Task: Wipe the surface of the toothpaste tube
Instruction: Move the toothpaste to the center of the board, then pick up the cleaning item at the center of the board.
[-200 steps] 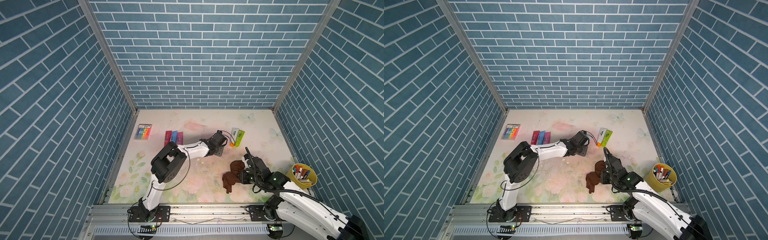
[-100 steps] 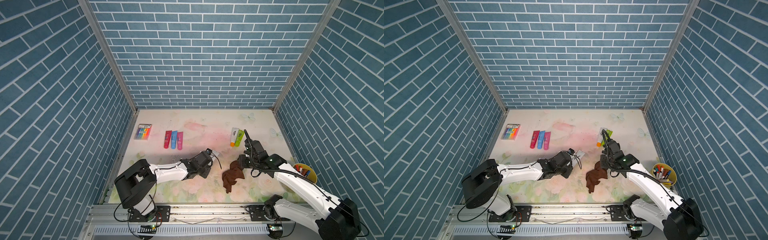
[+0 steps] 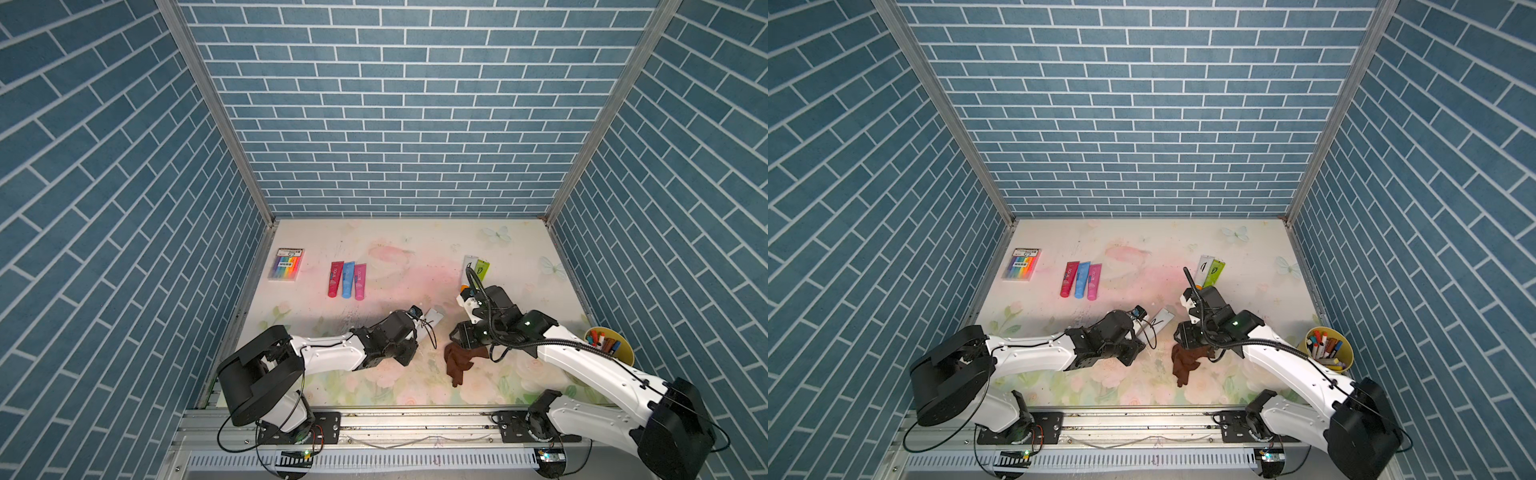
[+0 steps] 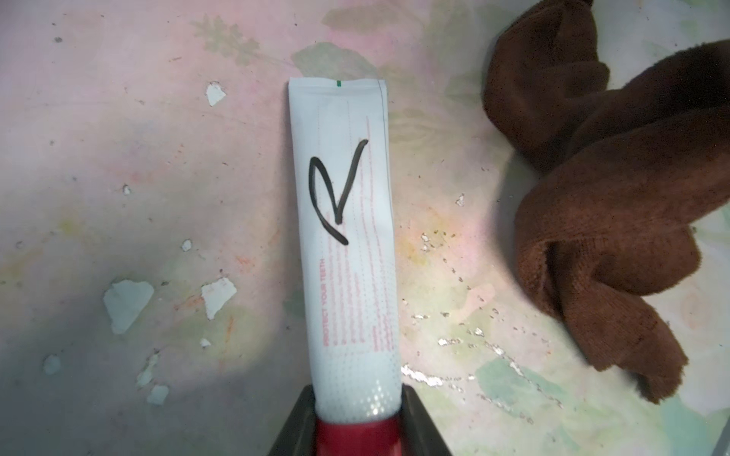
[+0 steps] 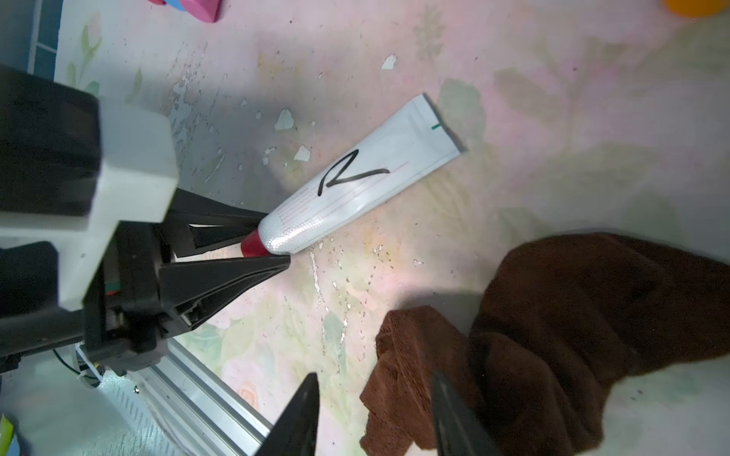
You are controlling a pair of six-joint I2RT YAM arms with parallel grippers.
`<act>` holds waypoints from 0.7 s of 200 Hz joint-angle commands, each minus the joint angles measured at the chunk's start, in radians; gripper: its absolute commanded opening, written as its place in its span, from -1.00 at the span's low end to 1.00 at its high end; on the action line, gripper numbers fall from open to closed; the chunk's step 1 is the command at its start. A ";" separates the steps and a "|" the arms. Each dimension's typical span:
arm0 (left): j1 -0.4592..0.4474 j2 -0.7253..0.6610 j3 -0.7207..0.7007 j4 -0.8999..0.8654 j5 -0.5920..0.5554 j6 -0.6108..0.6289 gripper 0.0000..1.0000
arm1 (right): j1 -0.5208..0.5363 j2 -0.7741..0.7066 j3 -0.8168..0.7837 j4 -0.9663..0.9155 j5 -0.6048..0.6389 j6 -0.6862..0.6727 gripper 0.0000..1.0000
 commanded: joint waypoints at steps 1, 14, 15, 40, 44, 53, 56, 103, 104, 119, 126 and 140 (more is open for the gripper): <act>-0.002 -0.030 -0.029 0.042 0.013 0.008 -0.68 | 0.012 0.073 0.008 0.011 -0.011 -0.049 -0.11; -0.002 -0.039 -0.042 0.045 0.010 -0.001 -0.42 | 0.011 0.094 -0.012 0.005 0.022 -0.040 -0.11; -0.002 -0.040 -0.043 0.045 0.010 -0.001 -0.39 | 0.011 0.094 -0.014 0.006 0.024 -0.039 -0.11; -0.002 -0.030 -0.057 0.042 0.005 -0.016 0.11 | 0.017 0.071 -0.063 0.000 0.048 -0.031 -0.10; -0.001 -0.029 -0.058 0.041 0.005 -0.018 0.14 | 0.019 0.063 -0.071 -0.002 0.051 -0.031 -0.10; -0.002 -0.027 -0.061 0.041 0.004 -0.022 0.19 | 0.020 0.049 -0.086 -0.006 0.052 -0.028 -0.07; -0.001 -0.026 -0.062 0.042 0.002 -0.022 0.20 | 0.020 0.046 -0.091 -0.007 0.047 -0.027 -0.05; -0.002 -0.025 -0.064 0.046 0.006 -0.022 0.23 | 0.048 0.120 -0.110 -0.001 0.096 0.008 -0.03; -0.002 -0.025 -0.065 0.047 0.006 -0.022 0.23 | 0.049 0.122 -0.111 -0.001 0.098 0.009 -0.04; -0.002 -0.028 -0.068 0.050 0.008 -0.023 0.23 | 0.050 0.140 -0.119 0.013 0.123 0.022 -0.40; -0.002 -0.029 -0.073 0.053 0.011 -0.023 0.21 | 0.051 0.141 -0.119 0.015 0.130 0.027 -0.59; -0.002 -0.027 -0.077 0.058 0.020 -0.020 0.11 | 0.051 0.118 -0.118 0.015 0.140 0.036 -0.87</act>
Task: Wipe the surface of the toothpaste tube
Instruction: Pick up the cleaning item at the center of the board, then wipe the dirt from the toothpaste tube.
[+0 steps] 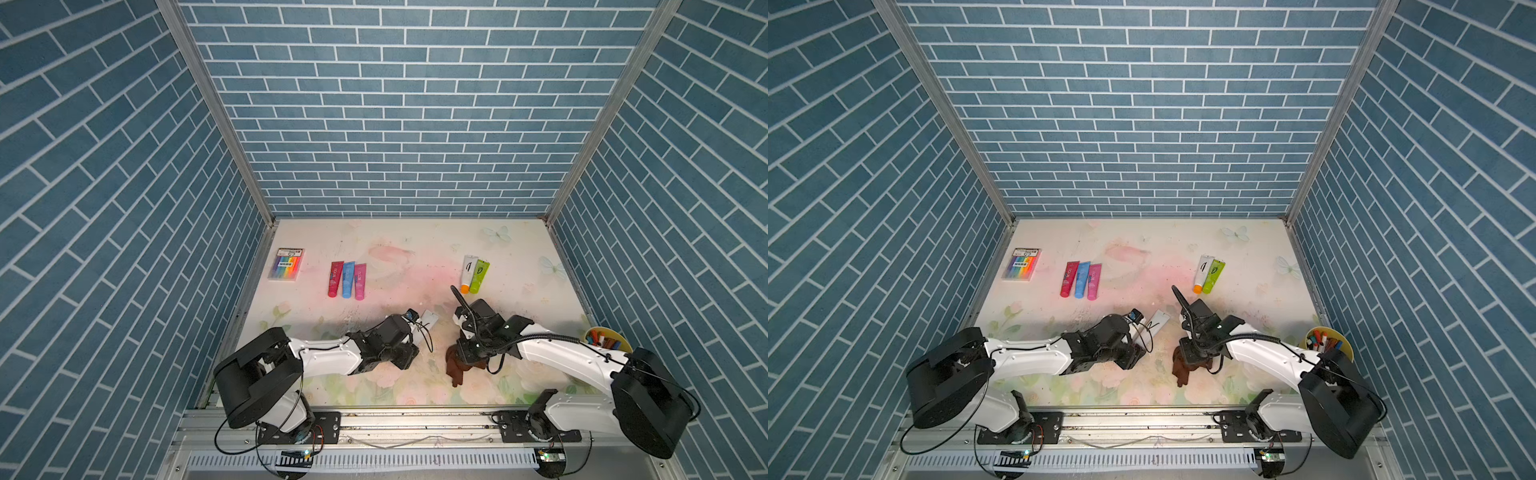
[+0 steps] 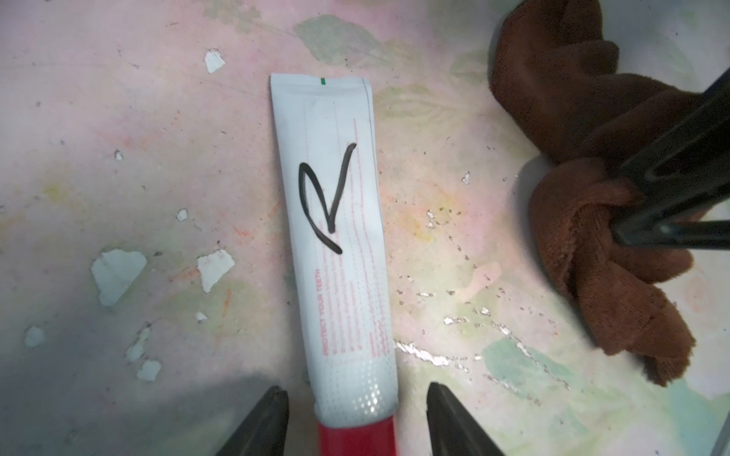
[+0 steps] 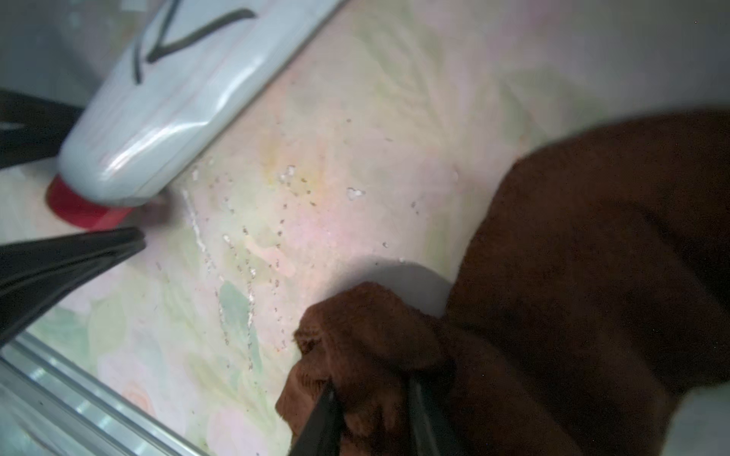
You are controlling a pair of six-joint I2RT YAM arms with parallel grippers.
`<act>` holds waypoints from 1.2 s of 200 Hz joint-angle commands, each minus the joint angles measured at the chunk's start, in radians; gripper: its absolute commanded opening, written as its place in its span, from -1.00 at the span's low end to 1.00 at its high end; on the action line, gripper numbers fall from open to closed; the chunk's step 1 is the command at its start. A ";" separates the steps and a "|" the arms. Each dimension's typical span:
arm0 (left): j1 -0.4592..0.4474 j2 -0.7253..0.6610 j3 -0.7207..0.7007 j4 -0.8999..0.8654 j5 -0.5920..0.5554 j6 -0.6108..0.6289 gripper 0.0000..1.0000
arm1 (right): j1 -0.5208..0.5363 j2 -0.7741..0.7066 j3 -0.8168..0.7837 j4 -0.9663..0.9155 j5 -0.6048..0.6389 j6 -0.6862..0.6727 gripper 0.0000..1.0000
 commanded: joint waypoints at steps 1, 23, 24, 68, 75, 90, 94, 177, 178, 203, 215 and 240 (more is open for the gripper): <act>-0.001 -0.010 -0.022 0.012 0.016 0.002 0.10 | 0.006 -0.013 -0.012 -0.007 0.055 0.024 -0.88; -0.001 -0.012 -0.030 0.021 0.028 0.004 -0.18 | 0.006 -0.092 0.002 -0.023 0.068 0.026 -1.00; -0.002 -0.012 -0.030 0.021 0.029 0.004 -0.20 | 0.005 -0.096 0.004 -0.024 0.068 0.026 -1.00; -0.002 -0.014 -0.038 0.042 0.056 0.021 -0.41 | 0.004 -0.164 0.076 0.029 0.080 0.008 -1.00; -0.002 -0.017 -0.041 0.045 0.062 0.024 -0.43 | 0.006 -0.133 0.088 0.057 0.068 0.006 -1.00; -0.004 -0.021 -0.042 0.049 0.067 0.026 -0.47 | 0.006 -0.040 0.110 0.124 0.048 -0.004 -1.00; -0.003 -0.023 -0.044 0.050 0.069 0.026 -0.49 | 0.008 -0.011 0.117 0.140 0.046 -0.006 -1.00; -0.030 0.018 -0.018 0.043 0.068 0.046 -0.74 | 0.037 0.326 0.214 0.375 -0.016 -0.009 -1.00; -0.031 0.018 -0.017 0.042 0.068 0.046 -0.74 | 0.037 0.328 0.215 0.377 -0.020 -0.009 -1.00; -0.035 0.037 -0.007 0.034 0.061 0.046 -0.82 | 0.058 0.392 0.222 0.449 -0.132 0.025 -1.00; -0.038 0.036 -0.006 0.035 0.055 0.046 -0.84 | 0.085 0.413 0.211 0.487 -0.181 0.041 -1.00; -0.038 0.037 -0.007 0.036 0.053 0.048 -0.89 | 0.161 0.438 0.164 0.580 -0.247 0.079 -1.00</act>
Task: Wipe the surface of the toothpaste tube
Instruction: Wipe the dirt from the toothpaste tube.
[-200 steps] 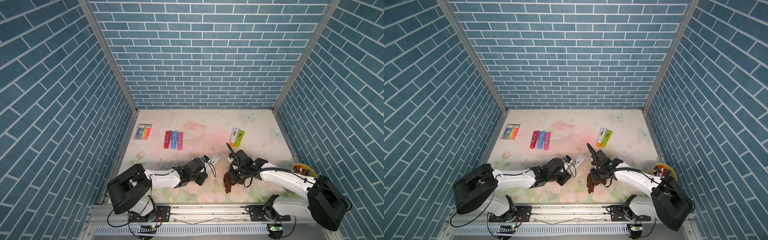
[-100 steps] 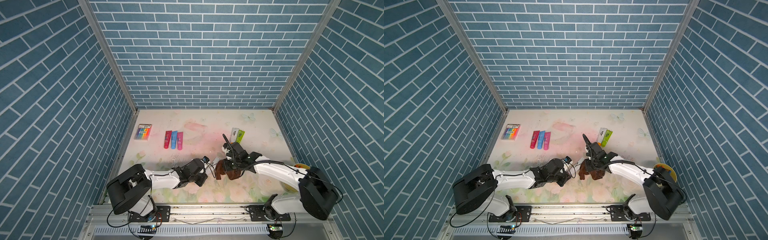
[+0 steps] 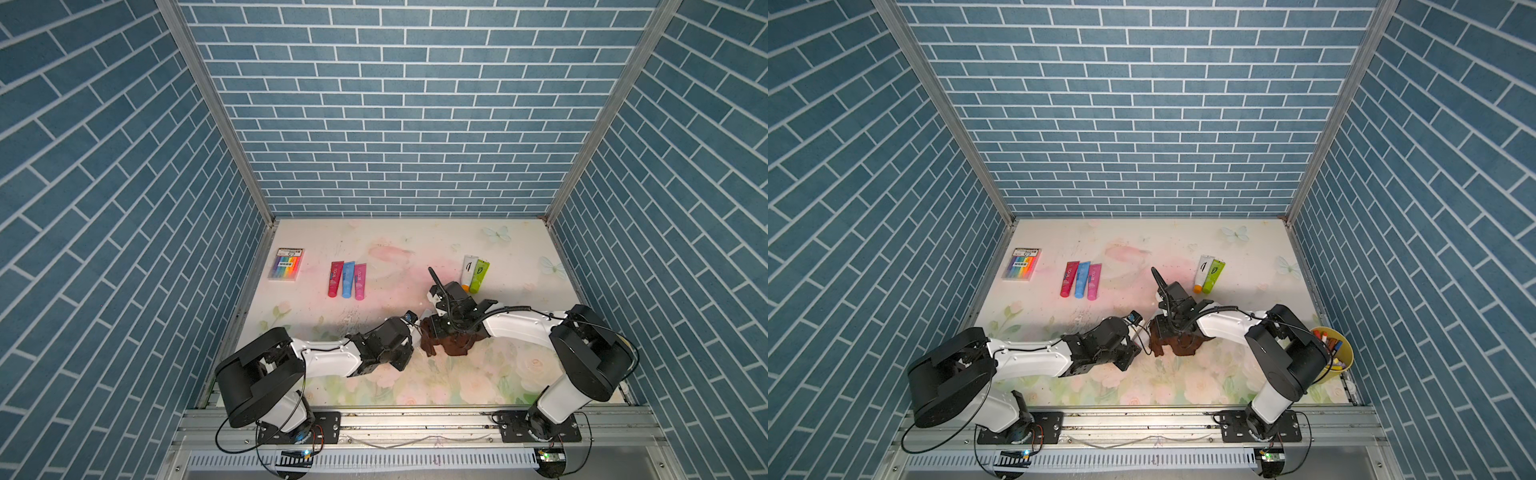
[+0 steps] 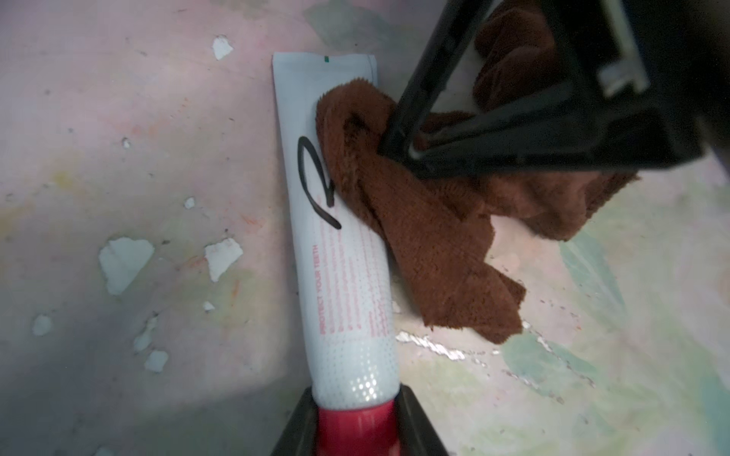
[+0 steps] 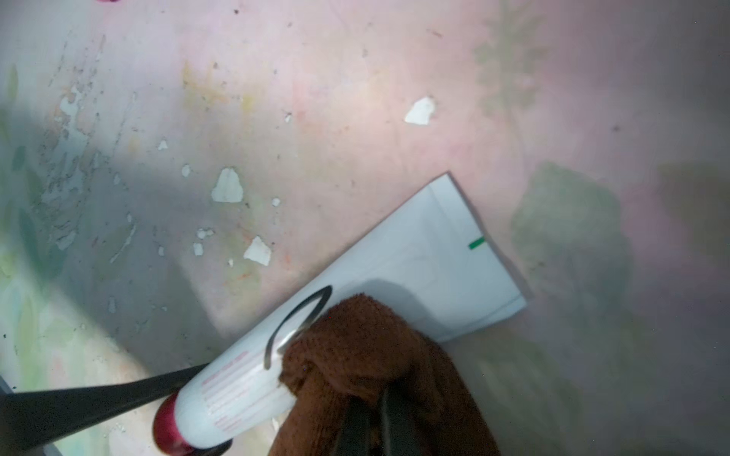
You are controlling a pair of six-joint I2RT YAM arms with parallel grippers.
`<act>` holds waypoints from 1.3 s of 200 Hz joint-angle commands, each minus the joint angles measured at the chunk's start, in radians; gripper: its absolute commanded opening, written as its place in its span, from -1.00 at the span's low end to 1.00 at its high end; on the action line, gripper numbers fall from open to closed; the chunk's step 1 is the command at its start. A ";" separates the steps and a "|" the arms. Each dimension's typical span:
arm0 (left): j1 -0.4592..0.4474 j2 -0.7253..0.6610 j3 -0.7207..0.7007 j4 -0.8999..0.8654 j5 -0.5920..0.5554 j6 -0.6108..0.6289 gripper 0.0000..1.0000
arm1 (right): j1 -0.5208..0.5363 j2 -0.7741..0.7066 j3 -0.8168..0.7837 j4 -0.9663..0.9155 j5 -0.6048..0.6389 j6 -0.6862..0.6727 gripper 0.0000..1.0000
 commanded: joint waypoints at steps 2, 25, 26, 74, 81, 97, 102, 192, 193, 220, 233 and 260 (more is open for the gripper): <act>-0.027 0.028 0.015 0.012 0.092 0.040 -0.89 | 0.109 0.075 -0.044 0.209 -0.217 0.058 -1.00; -0.030 0.034 0.020 0.015 0.100 0.044 -0.92 | 0.147 0.058 -0.089 0.291 -0.230 0.097 -1.00; -0.030 0.035 0.019 0.015 0.100 0.044 -0.92 | 0.146 0.056 -0.091 0.292 -0.227 0.098 -1.00; -0.061 0.033 0.027 -0.007 0.052 0.040 -1.00 | -0.026 -0.018 -0.072 0.083 0.001 0.048 -1.00; -0.075 0.030 0.032 -0.026 0.021 0.037 -1.00 | -0.060 -0.032 -0.063 0.040 0.044 0.024 -1.00; -0.121 0.028 0.040 -0.078 -0.099 0.021 -1.00 | -0.097 -0.056 -0.031 -0.088 0.218 -0.039 -1.00; -0.140 0.028 0.038 -0.088 -0.138 0.013 -1.00 | -0.103 -0.062 -0.019 -0.123 0.265 -0.052 -1.00; -0.280 0.086 0.081 -0.158 -0.394 -0.047 -1.00 | 0.018 -0.150 -0.015 -0.029 -0.033 -0.068 -1.00; -0.281 0.087 0.082 -0.158 -0.395 -0.046 -1.00 | 0.020 -0.149 -0.014 -0.028 -0.037 -0.067 -1.00; -0.296 0.101 0.092 -0.163 -0.415 -0.045 -1.00 | 0.071 -0.107 -0.019 0.036 -0.138 -0.040 -1.00; -0.305 0.101 0.092 -0.165 -0.430 -0.046 -1.00 | 0.078 -0.079 -0.029 0.060 -0.144 -0.028 -1.00; -0.328 0.094 0.091 -0.169 -0.461 -0.051 -1.00 | 0.063 -0.011 -0.032 0.018 -0.048 -0.021 -1.00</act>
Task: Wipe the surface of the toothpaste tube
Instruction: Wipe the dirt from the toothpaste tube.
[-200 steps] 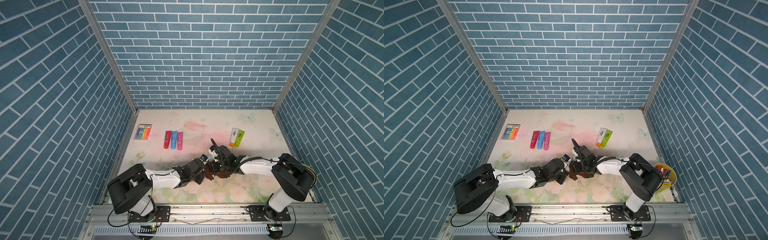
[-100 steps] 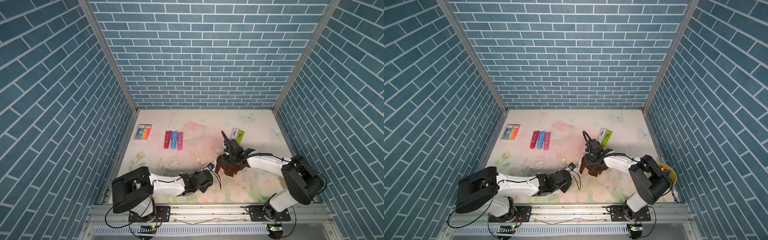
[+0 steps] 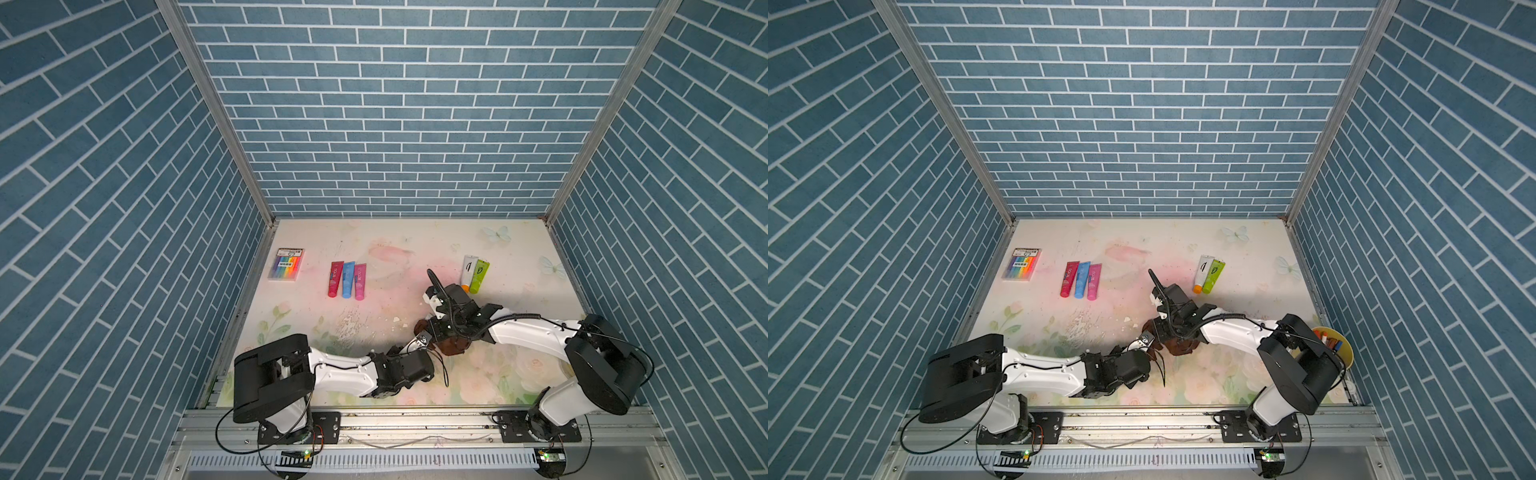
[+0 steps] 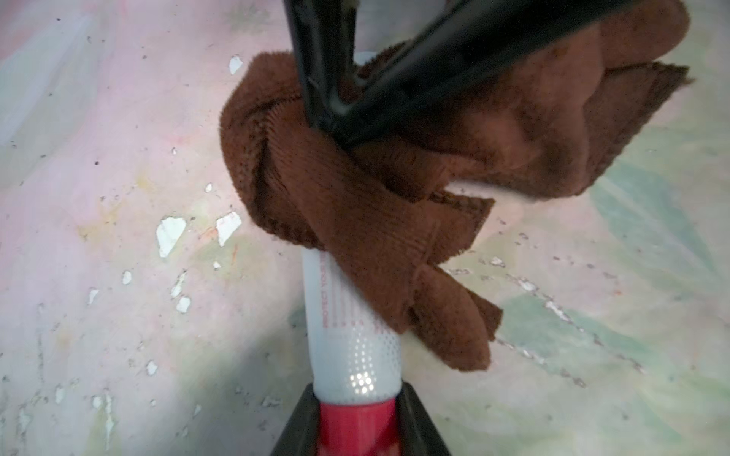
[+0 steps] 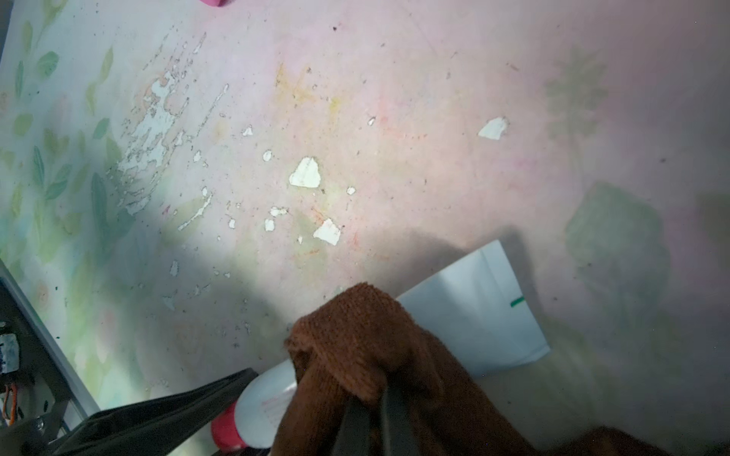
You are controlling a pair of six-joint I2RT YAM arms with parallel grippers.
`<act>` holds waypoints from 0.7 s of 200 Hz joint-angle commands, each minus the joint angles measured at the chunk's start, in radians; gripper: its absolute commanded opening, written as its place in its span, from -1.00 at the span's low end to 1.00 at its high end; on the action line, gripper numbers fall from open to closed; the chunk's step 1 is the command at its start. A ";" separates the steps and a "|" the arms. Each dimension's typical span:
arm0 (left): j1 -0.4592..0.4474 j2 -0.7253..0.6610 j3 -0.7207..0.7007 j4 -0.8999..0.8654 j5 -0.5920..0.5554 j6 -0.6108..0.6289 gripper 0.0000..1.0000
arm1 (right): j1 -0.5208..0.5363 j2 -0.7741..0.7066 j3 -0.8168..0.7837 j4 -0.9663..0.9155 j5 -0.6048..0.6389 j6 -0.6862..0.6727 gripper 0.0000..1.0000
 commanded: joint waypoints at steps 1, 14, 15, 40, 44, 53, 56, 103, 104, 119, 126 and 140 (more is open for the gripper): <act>-0.029 0.026 0.015 -0.009 0.001 0.037 -1.00 | 0.036 0.078 -0.002 0.026 -0.037 0.030 -1.00; -0.037 0.023 0.014 -0.010 -0.008 0.036 -1.00 | 0.009 0.108 0.001 -0.014 0.021 0.041 -1.00; -0.037 0.022 0.014 -0.011 -0.008 0.036 -1.00 | 0.009 0.108 0.001 -0.014 0.021 0.041 -1.00; -0.052 0.015 0.009 -0.011 -0.028 0.036 -1.00 | -0.107 0.142 -0.015 -0.077 0.110 0.070 -1.00; -0.054 0.015 0.007 -0.011 -0.030 0.036 -1.00 | -0.127 0.142 -0.020 -0.081 0.121 0.070 -1.00; -0.058 0.011 0.005 -0.008 -0.034 0.034 -1.00 | -0.160 0.134 -0.029 -0.099 0.166 0.067 -1.00; -0.057 0.010 0.005 -0.009 -0.035 0.034 -1.00 | -0.169 0.130 -0.029 -0.106 0.183 0.066 -1.00; -0.058 0.018 0.007 -0.006 -0.036 0.037 -1.00 | -0.189 0.011 -0.070 -0.057 0.099 0.031 -1.00; -0.059 0.018 0.008 -0.007 -0.036 0.037 -1.00 | -0.187 0.008 -0.072 -0.054 0.091 0.031 -1.00; -0.059 0.022 0.010 -0.006 -0.036 0.039 -1.00 | -0.147 -0.044 -0.090 -0.013 0.009 0.031 -1.00; -0.059 0.021 0.008 -0.004 -0.037 0.039 -1.00 | -0.125 -0.067 -0.097 0.000 -0.021 0.034 -1.00; -0.060 0.016 0.006 -0.001 -0.040 0.040 -1.00 | -0.080 -0.108 -0.110 0.041 -0.090 0.050 -1.00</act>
